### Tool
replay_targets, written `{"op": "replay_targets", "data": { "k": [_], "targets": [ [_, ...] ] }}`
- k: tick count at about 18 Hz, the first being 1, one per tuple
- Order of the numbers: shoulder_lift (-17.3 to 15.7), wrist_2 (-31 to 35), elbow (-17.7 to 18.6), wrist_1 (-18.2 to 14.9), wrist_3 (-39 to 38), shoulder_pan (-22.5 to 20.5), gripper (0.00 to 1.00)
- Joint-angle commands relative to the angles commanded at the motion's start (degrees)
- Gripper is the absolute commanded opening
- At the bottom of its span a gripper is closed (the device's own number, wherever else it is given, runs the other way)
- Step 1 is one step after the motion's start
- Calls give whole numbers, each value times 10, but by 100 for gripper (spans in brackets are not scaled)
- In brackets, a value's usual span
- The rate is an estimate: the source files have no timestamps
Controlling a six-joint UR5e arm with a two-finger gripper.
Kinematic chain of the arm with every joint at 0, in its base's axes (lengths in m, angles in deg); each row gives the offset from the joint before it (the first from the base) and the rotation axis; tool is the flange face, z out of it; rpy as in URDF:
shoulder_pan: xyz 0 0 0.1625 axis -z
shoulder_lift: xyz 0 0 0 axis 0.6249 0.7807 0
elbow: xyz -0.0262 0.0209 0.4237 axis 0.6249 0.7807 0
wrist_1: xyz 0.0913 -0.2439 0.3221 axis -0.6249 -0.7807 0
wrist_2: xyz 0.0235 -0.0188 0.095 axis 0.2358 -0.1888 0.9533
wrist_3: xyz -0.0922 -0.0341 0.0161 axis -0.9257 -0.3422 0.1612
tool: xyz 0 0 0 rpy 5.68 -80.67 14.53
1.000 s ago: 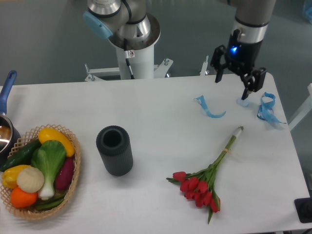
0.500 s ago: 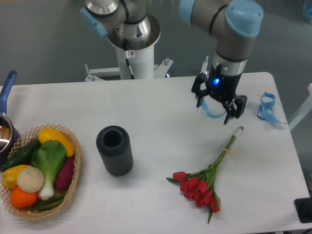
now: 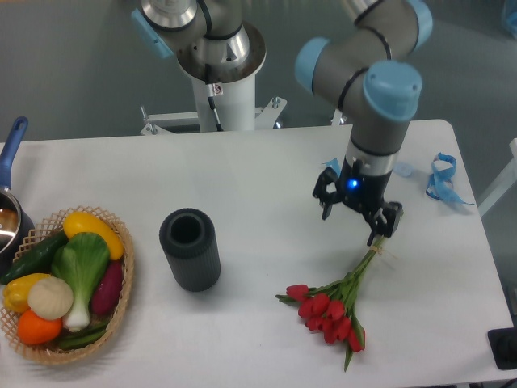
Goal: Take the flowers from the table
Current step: 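Lower the gripper over the tulip stems near the bundle tie, then close the gripper around the tulip stems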
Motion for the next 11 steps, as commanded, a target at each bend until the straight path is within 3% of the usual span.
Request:
{"op": "replay_targets", "data": {
  "k": [6, 11],
  "targets": [
    [62, 0, -31, 22, 3, -4, 100],
    [91, 1, -60, 22, 1, -8, 100]
  ]
}}
